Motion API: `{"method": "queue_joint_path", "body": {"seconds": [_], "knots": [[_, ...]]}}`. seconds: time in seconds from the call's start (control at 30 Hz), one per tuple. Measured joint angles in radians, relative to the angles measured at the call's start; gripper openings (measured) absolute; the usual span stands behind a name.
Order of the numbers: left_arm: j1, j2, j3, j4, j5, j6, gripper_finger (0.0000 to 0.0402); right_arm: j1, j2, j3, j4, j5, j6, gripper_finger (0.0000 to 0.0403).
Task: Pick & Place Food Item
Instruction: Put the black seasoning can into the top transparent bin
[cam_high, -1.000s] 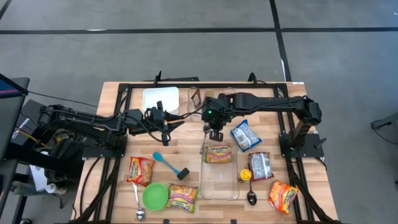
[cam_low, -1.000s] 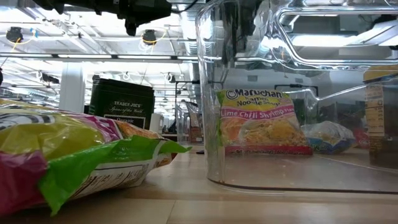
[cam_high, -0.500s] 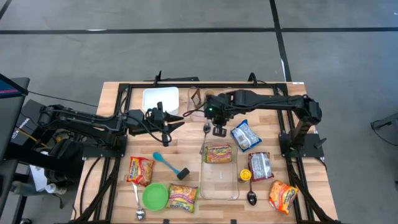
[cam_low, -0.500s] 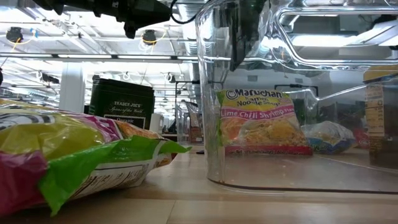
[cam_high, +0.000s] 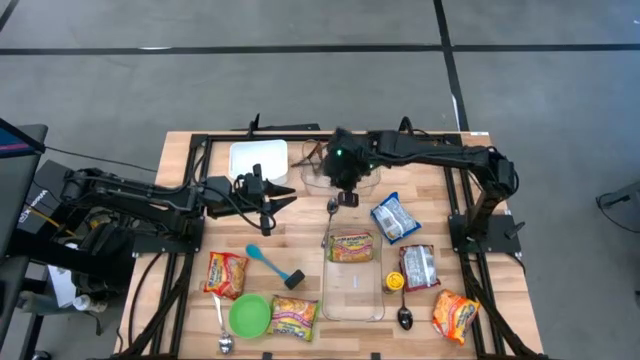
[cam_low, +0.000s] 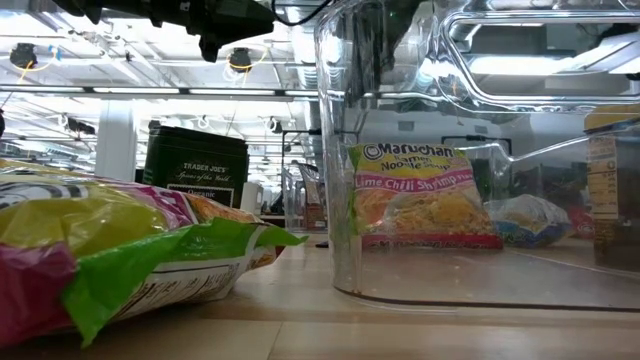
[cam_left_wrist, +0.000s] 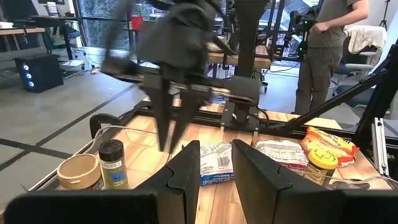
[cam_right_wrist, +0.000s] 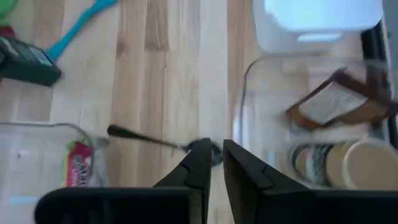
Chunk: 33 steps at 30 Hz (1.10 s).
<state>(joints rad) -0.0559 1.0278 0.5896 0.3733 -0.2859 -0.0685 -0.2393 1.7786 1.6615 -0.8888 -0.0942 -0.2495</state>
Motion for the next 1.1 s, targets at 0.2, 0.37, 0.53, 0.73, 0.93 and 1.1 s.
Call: {"method": "queue_joint_path", "body": {"seconds": [0.2,0.37,0.53,0.73,0.93,1.1], "knots": [[0.000,0.000,0.000,0.000,0.000,0.000,0.0088,-0.087,0.000,0.000,0.131,-0.086,-0.021,0.0035],[0.000,0.000,0.000,0.001,0.000,0.000,0.0088,-0.149,0.000,0.000,0.190,-0.215,-0.019,0.0035],[0.000,0.000,0.000,0.001,0.000,0.000,0.0088,-0.175,0.000,-0.037,0.218,-0.262,0.027,0.0035],[0.000,0.000,0.000,0.001,-0.001,0.000,0.0088,-0.163,-0.024,-0.153,0.240,-0.278,0.060,0.0035],[0.000,0.000,0.000,0.002,-0.002,0.000,0.0088,-0.122,-0.154,-0.318,0.325,-0.274,0.101,0.0035],[0.000,0.000,0.000,0.001,-0.002,0.000,0.0088,-0.081,-0.339,-0.487,0.436,-0.271,0.139,0.0035]]}}
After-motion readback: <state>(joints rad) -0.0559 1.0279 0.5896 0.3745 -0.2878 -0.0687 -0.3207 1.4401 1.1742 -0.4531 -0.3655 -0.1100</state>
